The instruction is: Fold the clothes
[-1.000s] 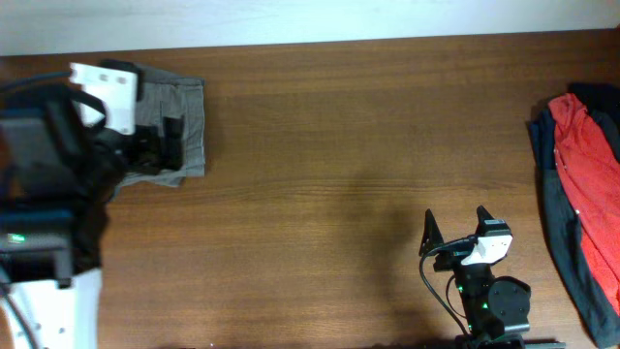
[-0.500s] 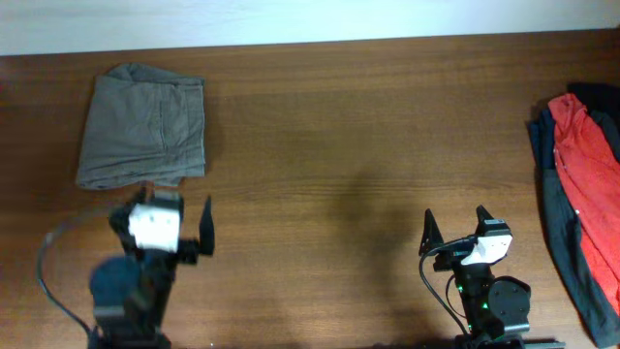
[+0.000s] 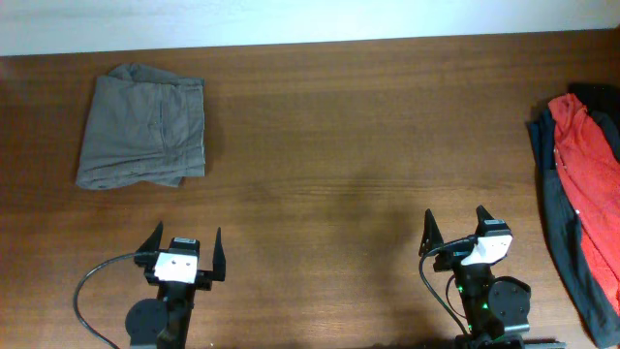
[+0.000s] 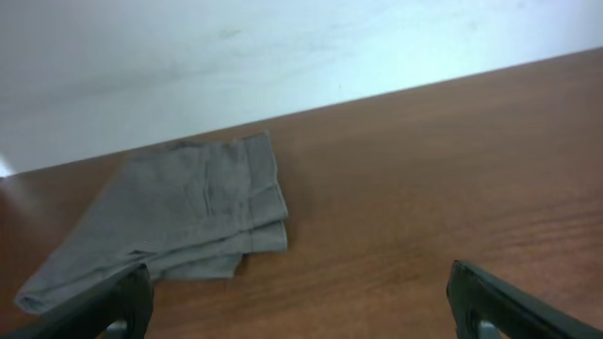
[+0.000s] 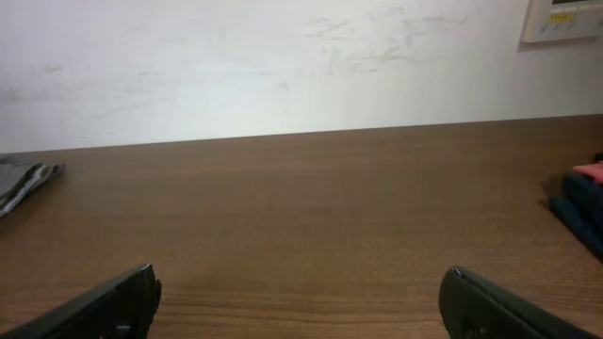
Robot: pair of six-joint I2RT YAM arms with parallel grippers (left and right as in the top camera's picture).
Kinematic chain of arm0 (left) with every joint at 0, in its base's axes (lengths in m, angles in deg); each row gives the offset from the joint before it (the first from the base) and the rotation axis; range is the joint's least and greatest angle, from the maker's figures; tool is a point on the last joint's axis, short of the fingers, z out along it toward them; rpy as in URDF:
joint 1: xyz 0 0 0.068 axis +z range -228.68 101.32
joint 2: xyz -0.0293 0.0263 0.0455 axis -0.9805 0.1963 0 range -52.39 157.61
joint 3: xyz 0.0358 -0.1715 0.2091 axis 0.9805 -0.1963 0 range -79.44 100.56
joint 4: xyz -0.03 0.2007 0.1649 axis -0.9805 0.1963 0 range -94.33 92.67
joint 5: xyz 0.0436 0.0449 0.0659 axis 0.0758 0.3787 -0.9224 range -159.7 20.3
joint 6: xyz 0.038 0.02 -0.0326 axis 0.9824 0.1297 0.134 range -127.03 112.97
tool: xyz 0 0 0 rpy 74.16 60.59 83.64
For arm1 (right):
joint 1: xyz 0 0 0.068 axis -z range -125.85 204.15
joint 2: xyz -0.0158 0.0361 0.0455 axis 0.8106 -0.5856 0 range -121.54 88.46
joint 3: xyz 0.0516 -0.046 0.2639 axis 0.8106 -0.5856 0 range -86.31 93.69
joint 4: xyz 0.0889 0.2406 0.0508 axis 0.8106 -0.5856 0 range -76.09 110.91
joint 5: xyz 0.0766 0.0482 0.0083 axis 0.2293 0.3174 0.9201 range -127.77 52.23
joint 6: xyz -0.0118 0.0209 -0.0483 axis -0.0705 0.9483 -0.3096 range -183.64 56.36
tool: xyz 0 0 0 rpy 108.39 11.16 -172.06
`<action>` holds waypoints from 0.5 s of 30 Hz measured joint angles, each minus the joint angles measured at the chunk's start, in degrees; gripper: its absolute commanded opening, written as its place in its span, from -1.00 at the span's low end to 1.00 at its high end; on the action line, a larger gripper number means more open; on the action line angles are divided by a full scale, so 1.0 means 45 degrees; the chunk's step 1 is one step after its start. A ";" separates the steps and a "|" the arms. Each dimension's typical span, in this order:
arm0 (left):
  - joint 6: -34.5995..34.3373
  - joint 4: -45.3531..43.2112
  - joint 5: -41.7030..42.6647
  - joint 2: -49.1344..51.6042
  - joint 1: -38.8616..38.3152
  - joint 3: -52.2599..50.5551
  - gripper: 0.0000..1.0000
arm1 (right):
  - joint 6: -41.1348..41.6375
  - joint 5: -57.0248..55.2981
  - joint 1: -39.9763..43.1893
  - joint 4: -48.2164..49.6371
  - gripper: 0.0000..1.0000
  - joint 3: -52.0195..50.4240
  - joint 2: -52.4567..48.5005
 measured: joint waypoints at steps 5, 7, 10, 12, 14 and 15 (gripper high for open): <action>0.0000 -0.0233 -0.0189 -0.0024 0.0000 -0.0073 0.99 | -0.0010 0.0000 0.0000 0.0000 0.97 0.0000 0.0000; 0.0000 -0.0228 -0.0219 -0.0024 0.0000 -0.0073 0.99 | 0.0000 0.0000 0.0000 0.0000 0.97 0.0000 0.0000; 0.0005 -0.0228 -0.0233 -0.0024 0.0000 -0.0073 0.99 | 0.0000 0.0000 0.0000 0.0000 0.97 0.0000 0.0000; 0.0000 -0.0228 -0.0233 -0.0024 0.0000 -0.0073 0.99 | 0.0000 0.0000 0.0000 0.0000 0.97 0.0000 0.0000; 0.0005 -0.0233 -0.0233 -0.0024 0.0000 -0.0073 0.99 | 0.0000 0.0000 0.0000 0.0000 0.97 0.0000 0.0000; 0.0000 -0.0228 -0.0233 -0.0024 0.0000 -0.0073 0.99 | -0.0005 -0.0005 0.0000 0.0000 0.97 0.0000 0.0000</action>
